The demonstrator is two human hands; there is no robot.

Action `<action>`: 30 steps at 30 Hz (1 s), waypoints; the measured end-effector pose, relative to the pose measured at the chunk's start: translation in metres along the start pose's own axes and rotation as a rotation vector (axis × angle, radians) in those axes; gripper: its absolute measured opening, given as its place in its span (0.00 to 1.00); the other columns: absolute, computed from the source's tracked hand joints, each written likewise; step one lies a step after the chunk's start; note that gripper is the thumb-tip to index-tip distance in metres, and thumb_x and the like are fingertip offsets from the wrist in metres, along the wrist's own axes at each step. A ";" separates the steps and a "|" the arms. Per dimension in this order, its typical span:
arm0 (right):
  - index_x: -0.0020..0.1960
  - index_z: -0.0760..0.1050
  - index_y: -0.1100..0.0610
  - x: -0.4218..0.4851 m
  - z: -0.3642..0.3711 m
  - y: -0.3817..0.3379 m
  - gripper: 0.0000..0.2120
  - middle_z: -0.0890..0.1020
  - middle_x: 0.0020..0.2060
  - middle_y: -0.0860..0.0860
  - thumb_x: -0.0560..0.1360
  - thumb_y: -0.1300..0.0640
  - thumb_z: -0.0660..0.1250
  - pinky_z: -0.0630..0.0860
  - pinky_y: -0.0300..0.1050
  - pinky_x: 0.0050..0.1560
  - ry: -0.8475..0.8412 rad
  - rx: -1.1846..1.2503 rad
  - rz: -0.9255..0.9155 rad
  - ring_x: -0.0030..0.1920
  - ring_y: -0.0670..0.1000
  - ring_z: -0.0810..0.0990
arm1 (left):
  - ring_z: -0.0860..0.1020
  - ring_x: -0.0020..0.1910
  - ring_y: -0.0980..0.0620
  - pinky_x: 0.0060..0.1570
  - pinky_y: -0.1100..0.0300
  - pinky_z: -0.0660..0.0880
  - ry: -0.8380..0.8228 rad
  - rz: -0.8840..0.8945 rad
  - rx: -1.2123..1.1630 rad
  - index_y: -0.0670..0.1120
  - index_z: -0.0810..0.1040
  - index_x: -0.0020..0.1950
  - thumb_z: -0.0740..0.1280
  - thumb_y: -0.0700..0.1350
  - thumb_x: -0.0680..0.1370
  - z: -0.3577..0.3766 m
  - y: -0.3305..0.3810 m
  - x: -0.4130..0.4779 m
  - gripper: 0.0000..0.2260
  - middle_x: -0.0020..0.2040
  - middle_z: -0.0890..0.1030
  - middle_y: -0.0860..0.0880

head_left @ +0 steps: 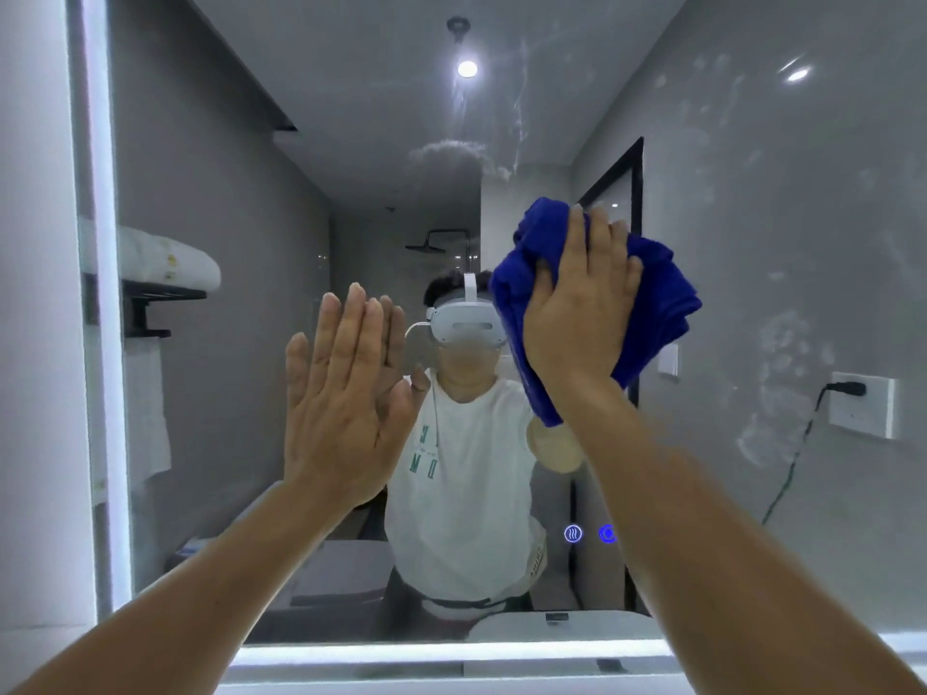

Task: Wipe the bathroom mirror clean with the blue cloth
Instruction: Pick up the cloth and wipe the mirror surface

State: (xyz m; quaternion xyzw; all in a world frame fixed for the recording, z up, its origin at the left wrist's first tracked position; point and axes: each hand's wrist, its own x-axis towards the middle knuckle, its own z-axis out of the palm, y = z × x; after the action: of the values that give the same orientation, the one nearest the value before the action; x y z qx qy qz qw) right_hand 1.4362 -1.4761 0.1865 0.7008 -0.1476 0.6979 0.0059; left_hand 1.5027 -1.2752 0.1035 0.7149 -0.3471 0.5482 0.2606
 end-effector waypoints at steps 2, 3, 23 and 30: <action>0.77 0.59 0.59 -0.014 0.010 -0.020 0.26 0.63 0.75 0.57 0.82 0.50 0.50 0.53 0.58 0.76 -0.004 -0.021 -0.083 0.76 0.59 0.58 | 0.47 0.80 0.47 0.74 0.37 0.53 0.022 0.014 0.013 0.43 0.47 0.80 0.41 0.58 0.82 0.003 -0.005 0.009 0.29 0.81 0.50 0.45; 0.77 0.59 0.58 -0.027 0.013 -0.026 0.26 0.62 0.76 0.57 0.82 0.49 0.50 0.51 0.57 0.76 -0.029 -0.025 -0.161 0.77 0.59 0.57 | 0.46 0.80 0.48 0.74 0.37 0.52 0.032 0.021 0.012 0.44 0.46 0.80 0.42 0.57 0.82 0.004 -0.007 0.014 0.29 0.81 0.48 0.46; 0.78 0.55 0.58 0.079 0.014 -0.057 0.26 0.60 0.77 0.56 0.83 0.52 0.53 0.49 0.57 0.76 -0.010 -0.059 -0.053 0.77 0.58 0.53 | 0.43 0.79 0.55 0.76 0.46 0.46 0.139 0.098 0.039 0.45 0.51 0.80 0.50 0.53 0.79 -0.032 -0.021 0.093 0.30 0.81 0.48 0.51; 0.76 0.62 0.56 -0.019 0.011 -0.033 0.25 0.64 0.75 0.54 0.81 0.47 0.53 0.54 0.55 0.76 -0.198 -0.100 -0.596 0.76 0.55 0.59 | 0.43 0.79 0.56 0.77 0.46 0.46 0.134 0.120 0.012 0.46 0.50 0.80 0.49 0.53 0.79 -0.036 -0.013 0.101 0.30 0.81 0.47 0.52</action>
State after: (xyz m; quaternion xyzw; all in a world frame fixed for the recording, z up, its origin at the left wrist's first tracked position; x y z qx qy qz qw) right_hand 1.4542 -1.4434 0.1739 0.7765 0.0304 0.5859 0.2301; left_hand 1.5065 -1.2613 0.2104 0.6563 -0.3677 0.6114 0.2455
